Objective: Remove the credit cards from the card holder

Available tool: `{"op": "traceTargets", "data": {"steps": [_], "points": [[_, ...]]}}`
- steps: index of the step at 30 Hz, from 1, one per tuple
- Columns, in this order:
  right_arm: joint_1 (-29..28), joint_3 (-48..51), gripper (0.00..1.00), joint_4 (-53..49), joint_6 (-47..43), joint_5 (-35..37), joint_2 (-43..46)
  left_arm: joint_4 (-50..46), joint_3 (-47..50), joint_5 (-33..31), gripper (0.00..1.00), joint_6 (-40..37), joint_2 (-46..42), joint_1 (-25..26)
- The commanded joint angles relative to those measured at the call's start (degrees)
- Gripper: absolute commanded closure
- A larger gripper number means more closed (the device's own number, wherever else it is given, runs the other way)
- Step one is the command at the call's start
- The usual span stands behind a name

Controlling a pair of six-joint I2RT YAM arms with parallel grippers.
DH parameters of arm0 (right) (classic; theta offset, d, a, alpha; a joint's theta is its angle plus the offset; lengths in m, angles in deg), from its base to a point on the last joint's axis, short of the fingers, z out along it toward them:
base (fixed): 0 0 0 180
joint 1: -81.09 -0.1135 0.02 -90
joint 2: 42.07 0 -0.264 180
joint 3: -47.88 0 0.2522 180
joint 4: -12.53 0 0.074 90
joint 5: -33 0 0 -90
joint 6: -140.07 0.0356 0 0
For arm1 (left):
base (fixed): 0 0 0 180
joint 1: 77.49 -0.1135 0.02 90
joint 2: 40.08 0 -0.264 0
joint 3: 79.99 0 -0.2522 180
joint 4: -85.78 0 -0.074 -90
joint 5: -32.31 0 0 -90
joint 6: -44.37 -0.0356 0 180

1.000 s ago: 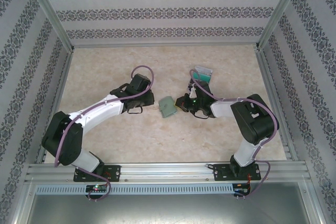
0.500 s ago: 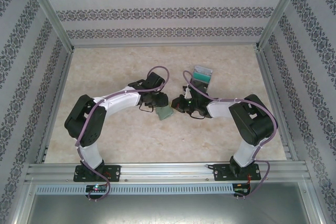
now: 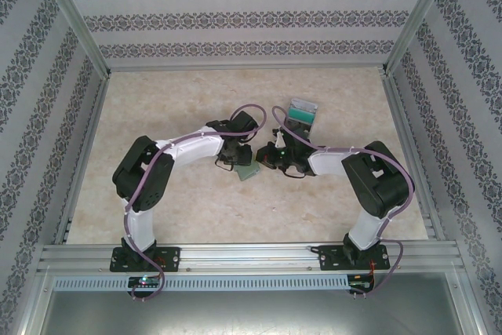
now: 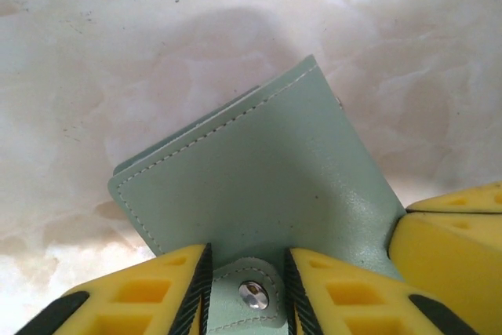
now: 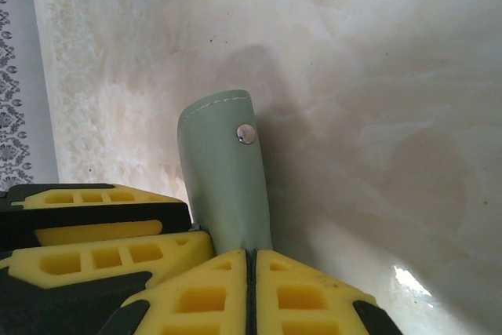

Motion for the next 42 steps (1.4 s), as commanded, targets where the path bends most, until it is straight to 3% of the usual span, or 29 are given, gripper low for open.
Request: {"op": "traceTargets", "data": {"steps": [1,3,4,11,17,21,26,29,33,38,42], "points": [[-0.80,-1.49,1.00,0.42,-0.59,0.73,1.35,-6.80,-0.64,-6.38,0.79,-2.05,2.13,1.22],[-0.80,-1.46,1.00,0.19,-0.66,1.02,1.61,-7.97,-0.69,-8.55,0.97,-2.02,2.52,1.59],[-0.80,-1.43,1.00,-0.03,-0.68,1.30,1.74,-8.18,-0.47,-9.20,1.00,-1.88,2.47,1.62],[-0.56,0.27,1.00,-1.40,-1.05,4.38,3.44,-7.65,2.95,-16.14,1.00,0.89,-3.16,1.26],[0.12,1.70,1.00,-1.75,-1.09,5.20,4.25,-5.97,7.68,-17.99,1.00,3.58,-7.95,-1.35],[0.16,2.16,1.00,-1.42,-1.09,5.18,4.38,-5.97,7.84,-17.90,1.00,3.46,-8.99,-2.01],[0.12,0.97,0.99,-0.12,-1.86,2.07,3.56,0.47,9.51,-10.30,1.00,0.64,-11.65,-1.99],[-0.09,-0.15,0.69,1.48,-1.87,-0.22,2.90,2.51,9.75,-7.75,1.00,-0.61,-13.12,-1.92],[-0.32,-2.10,0.49,2.35,-1.78,-3.16,0.98,6.68,11.44,-3.51,1.00,-1.96,-15.78,-1.87],[-0.12,-2.24,0.36,5.77,0.96,-5.16,-1.53,10.83,13.59,-0.01,1.00,-1.92,-18.41,-1.92],[0.16,-2.08,0.34,10.51,3.65,-7.96,-3.48,13.12,14.52,1.99,1.00,-1.50,-19.58,-1.95]]}}
